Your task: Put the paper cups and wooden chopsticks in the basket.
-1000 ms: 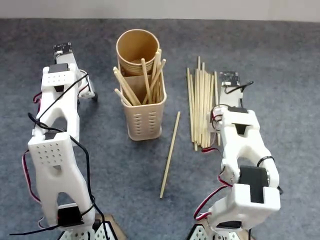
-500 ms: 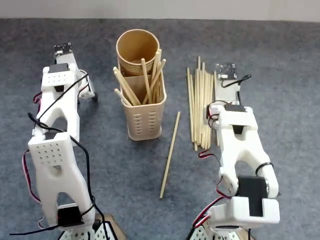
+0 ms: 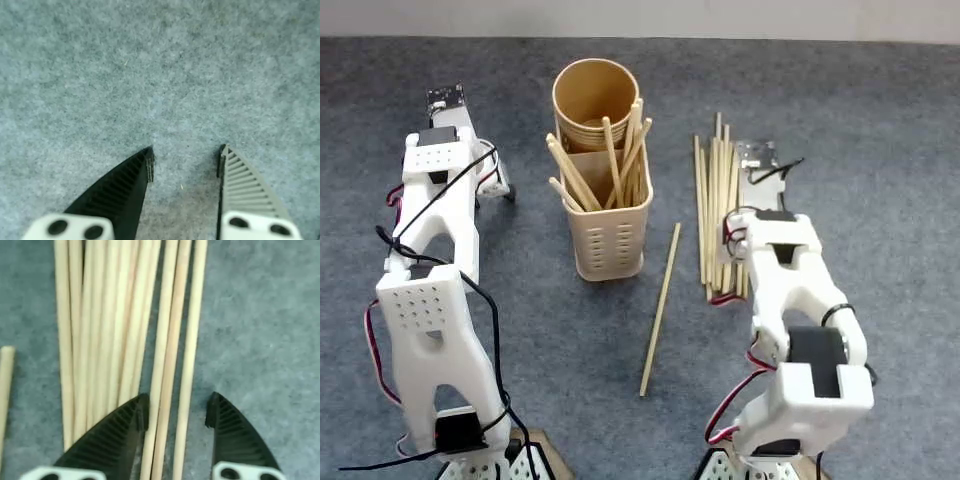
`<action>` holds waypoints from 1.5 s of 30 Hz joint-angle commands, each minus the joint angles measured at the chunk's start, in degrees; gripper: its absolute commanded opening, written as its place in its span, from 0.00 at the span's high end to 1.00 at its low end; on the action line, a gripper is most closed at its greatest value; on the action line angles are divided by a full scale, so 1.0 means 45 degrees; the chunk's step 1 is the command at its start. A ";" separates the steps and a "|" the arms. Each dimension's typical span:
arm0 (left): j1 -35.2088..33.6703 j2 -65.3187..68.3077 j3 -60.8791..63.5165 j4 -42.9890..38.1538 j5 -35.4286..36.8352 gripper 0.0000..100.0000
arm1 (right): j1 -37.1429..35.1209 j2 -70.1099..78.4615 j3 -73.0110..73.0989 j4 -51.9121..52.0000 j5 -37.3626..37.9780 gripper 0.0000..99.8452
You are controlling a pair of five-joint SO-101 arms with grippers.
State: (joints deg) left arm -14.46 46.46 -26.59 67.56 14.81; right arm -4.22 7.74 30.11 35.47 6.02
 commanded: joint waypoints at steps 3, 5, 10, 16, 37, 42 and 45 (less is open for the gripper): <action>0.0283 0.0088 -0.0166 -0.0215 -0.0156 0.78 | 0.0733 -0.0068 -0.0615 0.0068 0.0234 0.81; 0.0283 0.0088 -0.0166 -0.0215 -0.0156 0.78 | 0.0752 -0.0068 -0.0615 0.0068 0.0313 0.81; 0.0283 0.0088 -0.0166 -0.0215 -0.0156 0.78 | 0.0694 -0.0049 -0.0654 0.0068 0.0332 0.81; 0.0283 0.0088 -0.0166 -0.0215 -0.0156 0.78 | 0.0479 0.0010 -0.0674 -0.0010 0.0293 0.81; 0.0283 0.0088 -0.0186 -0.0195 -0.0156 0.78 | 0.0244 -0.2139 -0.1534 0.0127 -0.0840 1.00; 0.0283 0.0088 -0.0205 -0.0215 -0.0156 0.78 | -0.0303 -0.5128 -0.2823 0.0615 -0.1016 1.00; 0.0283 0.0088 -0.0186 -0.0215 -0.0156 0.78 | -0.0791 -0.6085 -0.3858 0.1006 -0.1016 1.00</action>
State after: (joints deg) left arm -14.46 46.46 -26.59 67.56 14.81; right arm -5.80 -13.10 18.24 38.81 1.89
